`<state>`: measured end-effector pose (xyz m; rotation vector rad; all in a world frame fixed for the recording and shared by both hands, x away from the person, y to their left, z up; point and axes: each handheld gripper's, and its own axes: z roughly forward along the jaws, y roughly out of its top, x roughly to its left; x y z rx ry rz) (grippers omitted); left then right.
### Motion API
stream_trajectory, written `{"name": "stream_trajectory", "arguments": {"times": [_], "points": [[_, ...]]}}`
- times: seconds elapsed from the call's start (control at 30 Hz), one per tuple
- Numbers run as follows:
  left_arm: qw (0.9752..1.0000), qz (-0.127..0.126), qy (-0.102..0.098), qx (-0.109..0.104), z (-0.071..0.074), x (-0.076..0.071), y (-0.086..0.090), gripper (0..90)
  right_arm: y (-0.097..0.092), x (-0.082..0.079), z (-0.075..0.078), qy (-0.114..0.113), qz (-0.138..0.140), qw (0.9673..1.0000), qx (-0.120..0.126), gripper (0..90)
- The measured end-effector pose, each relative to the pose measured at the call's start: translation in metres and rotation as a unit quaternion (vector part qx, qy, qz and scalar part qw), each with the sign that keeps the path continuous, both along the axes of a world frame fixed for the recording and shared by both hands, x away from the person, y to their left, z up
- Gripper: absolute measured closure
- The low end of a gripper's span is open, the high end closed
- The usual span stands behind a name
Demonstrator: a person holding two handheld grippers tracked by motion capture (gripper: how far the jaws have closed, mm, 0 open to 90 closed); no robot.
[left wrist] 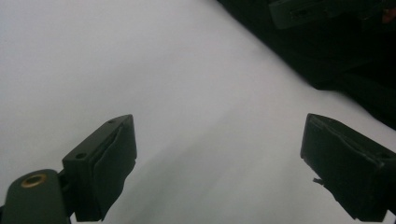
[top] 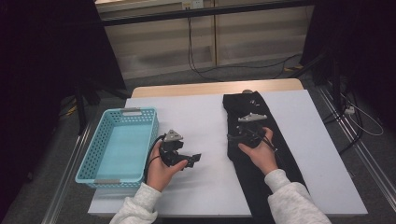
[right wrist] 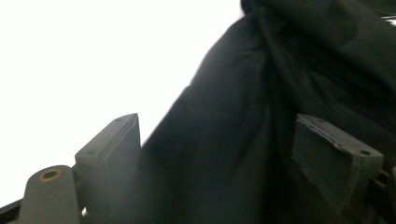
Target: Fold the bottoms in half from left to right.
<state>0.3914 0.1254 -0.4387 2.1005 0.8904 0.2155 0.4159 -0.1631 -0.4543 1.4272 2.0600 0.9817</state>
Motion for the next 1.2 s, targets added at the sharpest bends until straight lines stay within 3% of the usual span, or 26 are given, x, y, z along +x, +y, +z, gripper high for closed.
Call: {"name": "stream_trajectory", "arguments": {"times": [0.17,0.23,0.27,0.37,0.43,0.47,0.5,0.53,0.57,0.6,0.8,1.0,1.13,1.17,1.2], "points": [[1.0000,0.000,0.002,0.001,-0.002,-0.001,0.000,11.1,0.006,0.006,-0.004,0.004,0.000,1.0000,0.001,13.4],[1.0000,-0.004,0.002,0.006,-0.002,-0.001,0.000,11.2,0.007,0.008,-0.009,0.016,0.002,0.9999,-0.005,13.5],[1.0000,-0.002,0.003,0.005,-0.003,-0.001,0.000,11.2,0.009,0.008,-0.016,0.021,-0.001,0.9994,-0.026,13.4],[0.9999,-0.003,0.003,0.009,-0.003,0.000,0.001,11.2,0.008,0.008,-0.015,0.019,-0.006,0.9994,-0.030,15.6],[1.0000,-0.001,0.003,0.007,-0.003,0.000,0.001,11.2,0.004,0.008,-0.015,0.012,-0.016,0.9993,-0.030,26.6],[1.0000,-0.001,0.003,0.007,-0.003,0.000,0.001,11.2,0.004,0.008,-0.015,0.012,-0.016,0.9993,-0.030,26.6],[1.0000,-0.002,0.002,0.005,-0.002,-0.001,0.000,11.3,0.001,0.007,-0.015,0.007,-0.021,0.9993,-0.031,37.7],[1.0000,-0.002,0.002,0.005,-0.002,-0.001,0.000,11.5,0.001,0.007,-0.015,0.007,-0.021,0.9993,-0.031,37.7],[1.0000,0.001,0.000,0.004,-0.002,-0.001,-0.001,12.0,-0.002,0.007,-0.014,0.003,-0.031,0.9991,-0.030,49.2],[1.0000,0.001,0.000,0.004,-0.002,-0.001,-0.001,12.1,-0.002,0.007,-0.014,0.003,-0.031,0.9991,-0.030,49.2],[1.0000,-0.001,0.001,0.007,-0.002,-0.001,0.001,12.2,-0.007,0.007,-0.014,-0.005,-0.035,0.9988,-0.034,80.4],[1.0000,0.003,-0.001,0.002,0.000,-0.001,0.002,12.2,-0.014,0.009,-0.012,0.002,-0.019,0.9997,-0.017,84.9],[1.0000,0.003,-0.002,0.000,0.001,0.000,0.003,12.2,-0.007,0.007,-0.011,0.006,0.014,0.9997,-0.022,85.0],[1.0000,0.004,-0.004,0.001,0.002,0.000,0.003,12.2,-0.001,0.005,-0.010,0.008,0.033,0.9992,-0.020,85.0],[1.0000,0.003,-0.003,0.001,0.002,0.000,0.003,12.2,-0.001,0.005,-0.010,0.008,0.033,0.9992,-0.020,85.0]]}}
